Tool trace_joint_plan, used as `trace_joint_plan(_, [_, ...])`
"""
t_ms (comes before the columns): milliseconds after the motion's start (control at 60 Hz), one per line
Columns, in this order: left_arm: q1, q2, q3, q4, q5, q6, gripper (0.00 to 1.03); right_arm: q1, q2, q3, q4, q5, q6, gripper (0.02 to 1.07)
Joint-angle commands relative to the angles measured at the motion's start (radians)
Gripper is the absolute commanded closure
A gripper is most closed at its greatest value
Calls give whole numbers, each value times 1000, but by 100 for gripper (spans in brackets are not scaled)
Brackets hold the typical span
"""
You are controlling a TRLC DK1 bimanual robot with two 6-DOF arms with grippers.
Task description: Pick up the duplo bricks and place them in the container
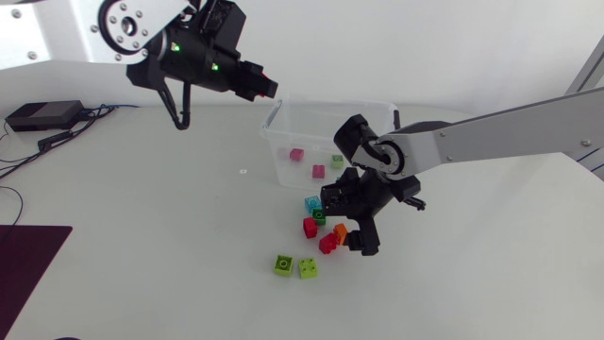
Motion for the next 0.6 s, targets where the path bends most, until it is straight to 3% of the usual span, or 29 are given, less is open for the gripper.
trace_joint_plan(0, [-2, 74, 67, 6, 11, -42, 80, -11, 38, 35, -39, 6, -61, 16])
trace_joint_plan(167, [-19, 160, 149, 6, 9, -53, 80, -20, 80, 64, -58, 6, -85, 18])
trace_joint_plan(400, [-40, 280, 251, 3, 9, -61, 79, -13, 120, 53, -48, -6, -84, 50])
trace_joint_plan(550, [-53, 379, 345, -26, 9, -64, 78, -8, 81, 6, -48, -17, -71, 89])
trace_joint_plan(583, [-53, 395, 362, -34, 9, -65, 78, -8, 67, -2, -48, -29, -65, 89])
